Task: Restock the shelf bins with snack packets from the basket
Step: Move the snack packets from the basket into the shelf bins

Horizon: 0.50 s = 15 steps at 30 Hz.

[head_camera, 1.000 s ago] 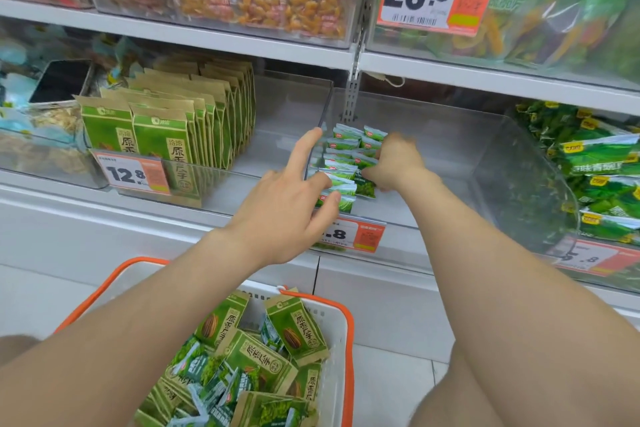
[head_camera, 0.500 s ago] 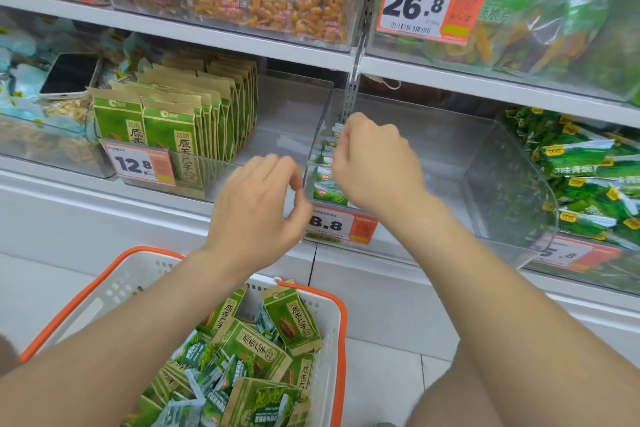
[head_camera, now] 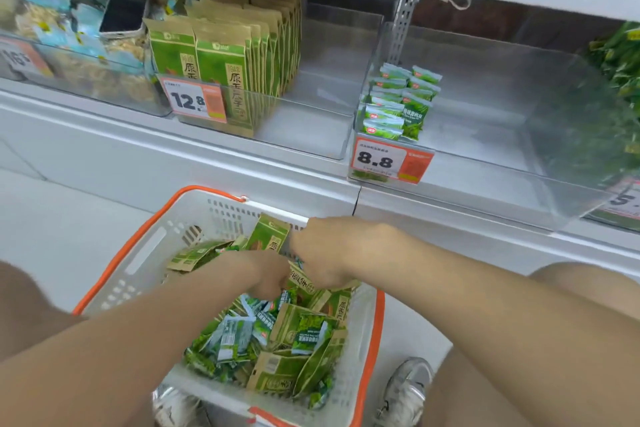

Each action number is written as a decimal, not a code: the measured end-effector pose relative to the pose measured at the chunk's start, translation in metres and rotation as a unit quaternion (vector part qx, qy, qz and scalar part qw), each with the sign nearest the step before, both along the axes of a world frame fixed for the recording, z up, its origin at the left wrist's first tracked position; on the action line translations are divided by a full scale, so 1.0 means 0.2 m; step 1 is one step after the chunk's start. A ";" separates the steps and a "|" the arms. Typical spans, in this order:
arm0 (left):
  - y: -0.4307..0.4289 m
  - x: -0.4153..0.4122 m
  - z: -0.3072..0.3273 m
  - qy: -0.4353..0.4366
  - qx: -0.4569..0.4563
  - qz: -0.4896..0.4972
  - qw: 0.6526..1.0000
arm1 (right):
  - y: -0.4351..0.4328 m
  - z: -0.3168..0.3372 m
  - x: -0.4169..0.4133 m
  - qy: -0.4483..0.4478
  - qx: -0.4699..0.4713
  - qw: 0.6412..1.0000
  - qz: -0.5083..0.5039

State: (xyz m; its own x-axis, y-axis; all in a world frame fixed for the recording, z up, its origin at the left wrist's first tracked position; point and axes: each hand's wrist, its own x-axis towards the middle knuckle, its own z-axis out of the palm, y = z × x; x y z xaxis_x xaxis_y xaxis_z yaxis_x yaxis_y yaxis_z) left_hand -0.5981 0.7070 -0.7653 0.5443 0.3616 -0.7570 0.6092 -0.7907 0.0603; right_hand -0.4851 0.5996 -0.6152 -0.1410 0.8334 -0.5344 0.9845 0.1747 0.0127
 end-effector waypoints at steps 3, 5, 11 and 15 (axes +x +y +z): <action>-0.02 -0.04 -0.14 0.004 -0.006 -0.012 1.000 | 0.03 -0.07 -0.01 -0.001 -0.031 0.999 0.023; -0.03 -0.05 -0.19 0.003 -0.013 0.000 1.000 | 0.06 -0.09 -0.01 0.010 -0.028 0.999 0.023; 0.01 -0.08 -0.30 0.006 -0.023 -0.003 1.000 | 0.10 -0.12 0.04 -0.005 -0.017 0.999 0.030; 0.01 -0.05 -0.34 -0.070 0.029 0.036 0.996 | 0.12 -0.12 0.05 -0.008 -0.011 0.999 0.031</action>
